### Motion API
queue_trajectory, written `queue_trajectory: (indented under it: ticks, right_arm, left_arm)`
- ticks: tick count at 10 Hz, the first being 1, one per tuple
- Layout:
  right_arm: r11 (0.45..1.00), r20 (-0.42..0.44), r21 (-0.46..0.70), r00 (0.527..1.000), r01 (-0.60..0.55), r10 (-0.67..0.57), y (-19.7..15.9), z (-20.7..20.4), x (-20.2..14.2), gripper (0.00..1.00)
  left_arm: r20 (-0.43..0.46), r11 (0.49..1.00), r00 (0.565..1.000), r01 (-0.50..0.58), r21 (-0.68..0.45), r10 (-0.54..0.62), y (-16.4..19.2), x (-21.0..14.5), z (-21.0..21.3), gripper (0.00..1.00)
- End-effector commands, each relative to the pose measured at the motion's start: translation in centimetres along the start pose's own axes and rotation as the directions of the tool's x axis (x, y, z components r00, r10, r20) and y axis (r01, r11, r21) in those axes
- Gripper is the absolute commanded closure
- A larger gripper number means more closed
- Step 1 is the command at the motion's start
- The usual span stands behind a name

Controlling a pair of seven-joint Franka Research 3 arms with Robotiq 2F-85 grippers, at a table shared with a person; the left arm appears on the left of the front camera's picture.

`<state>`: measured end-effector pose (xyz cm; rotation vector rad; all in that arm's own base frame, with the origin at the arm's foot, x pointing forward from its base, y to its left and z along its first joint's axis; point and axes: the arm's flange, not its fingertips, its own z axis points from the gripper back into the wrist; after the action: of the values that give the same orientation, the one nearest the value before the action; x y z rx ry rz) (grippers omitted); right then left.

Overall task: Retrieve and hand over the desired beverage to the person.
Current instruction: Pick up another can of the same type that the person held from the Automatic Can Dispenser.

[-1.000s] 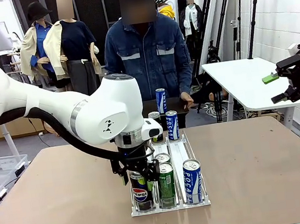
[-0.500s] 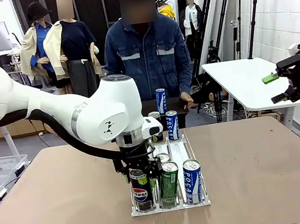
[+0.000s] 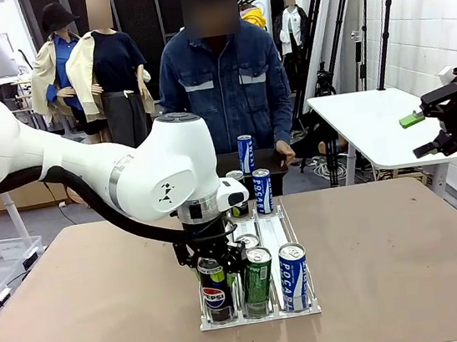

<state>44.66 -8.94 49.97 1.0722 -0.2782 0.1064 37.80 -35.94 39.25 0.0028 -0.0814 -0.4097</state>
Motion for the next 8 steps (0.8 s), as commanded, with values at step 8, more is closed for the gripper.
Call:
queue_trajectory:
  ticks: [8]
  right_arm:
    - [1.0, 0.001, 0.001, 1.0, 0.005, -0.005, 0.0, -0.02, -0.03, 0.0]
  left_arm:
    - [-0.002, 1.0, 1.0, 0.005, 0.001, -0.005, -0.04, 0.0, 0.05, 0.89]
